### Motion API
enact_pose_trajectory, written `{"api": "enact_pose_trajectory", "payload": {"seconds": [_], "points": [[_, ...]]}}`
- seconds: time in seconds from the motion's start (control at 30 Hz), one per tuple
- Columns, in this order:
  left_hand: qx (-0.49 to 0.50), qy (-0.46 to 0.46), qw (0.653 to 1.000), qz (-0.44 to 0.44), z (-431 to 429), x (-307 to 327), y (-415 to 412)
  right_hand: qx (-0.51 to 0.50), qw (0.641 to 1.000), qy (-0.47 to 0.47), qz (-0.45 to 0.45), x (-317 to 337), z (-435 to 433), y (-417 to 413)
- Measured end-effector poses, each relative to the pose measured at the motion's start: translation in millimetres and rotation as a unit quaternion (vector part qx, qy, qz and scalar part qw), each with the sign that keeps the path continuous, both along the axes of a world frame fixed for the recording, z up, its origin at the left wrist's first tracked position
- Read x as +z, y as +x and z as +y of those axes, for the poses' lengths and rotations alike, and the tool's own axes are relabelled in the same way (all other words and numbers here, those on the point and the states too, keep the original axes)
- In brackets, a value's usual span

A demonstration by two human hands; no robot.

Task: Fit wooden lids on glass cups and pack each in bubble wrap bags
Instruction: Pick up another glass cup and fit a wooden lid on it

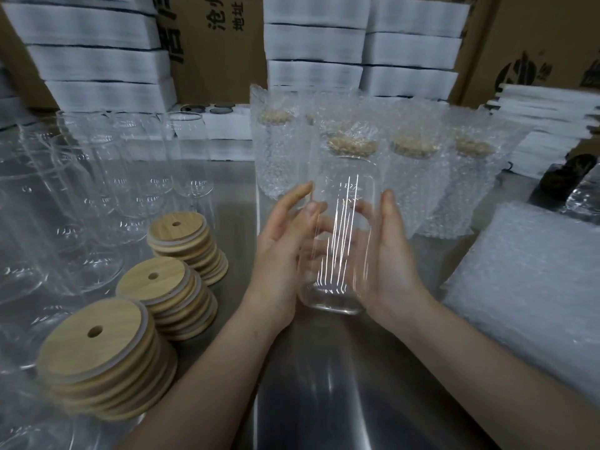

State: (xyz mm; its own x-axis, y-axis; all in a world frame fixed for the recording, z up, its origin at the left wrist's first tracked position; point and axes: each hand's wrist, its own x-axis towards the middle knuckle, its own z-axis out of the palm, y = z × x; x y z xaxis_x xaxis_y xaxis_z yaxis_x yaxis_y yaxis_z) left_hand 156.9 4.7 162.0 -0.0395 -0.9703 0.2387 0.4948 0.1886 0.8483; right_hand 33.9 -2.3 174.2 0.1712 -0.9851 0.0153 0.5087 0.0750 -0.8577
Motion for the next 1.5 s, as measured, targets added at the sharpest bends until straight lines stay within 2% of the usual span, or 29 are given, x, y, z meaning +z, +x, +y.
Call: {"api": "enact_pose_trajectory", "payload": {"seconds": [0.1,0.2,0.27,0.4,0.53,0.73,0.93,1.0,1.17,1.3,1.37,1.5], "points": [[0.01,0.004,1.0,0.001,-1.3,-1.2,-4.0,-0.084,0.993,-0.051,0.063,-0.9,0.3,4.0],[0.005,0.001,0.998,-0.061,1.3,-1.5,-9.7,-0.163,0.969,-0.113,0.148,-6.8,0.8,10.8],[0.004,-0.008,0.995,-0.098,5.2,-0.2,-13.2,-0.182,0.952,-0.143,0.201,-13.0,1.7,14.4],[0.061,0.013,0.99,-0.125,8.1,0.4,-19.6,-0.182,0.947,-0.152,0.218,-17.4,-0.1,16.2],[0.071,0.021,0.992,-0.1,7.9,-0.6,-21.3,-0.16,0.959,-0.117,0.204,-10.4,-2.9,11.4],[0.052,0.008,0.994,-0.101,5.2,-3.8,-14.1,-0.148,0.955,-0.127,0.224,-5.0,-4.5,6.8],[-0.019,0.053,0.998,-0.031,2.3,-2.2,-11.7,-0.136,0.964,-0.118,0.195,-0.3,-5.3,1.8],[-0.031,0.062,0.997,-0.032,2.5,-1.9,-10.5,-0.127,0.965,-0.126,0.19,-1.5,-4.4,0.4],[-0.073,0.062,0.995,0.001,1.7,-1.6,-6.8,-0.109,0.973,-0.141,0.146,-3.5,1.2,-0.1],[-0.109,0.026,0.994,0.011,3.5,-3.9,-7.3,-0.03,0.994,-0.085,0.069,-3.3,4.0,2.3],[-0.072,0.007,0.997,-0.003,3.0,-4.0,-6.4,0.014,0.997,-0.066,0.038,-2.5,5.4,3.9],[0.103,-0.075,0.991,-0.04,0.1,-4.8,-3.5,0.063,0.997,-0.02,0.041,-1.2,5.4,1.7]]}}
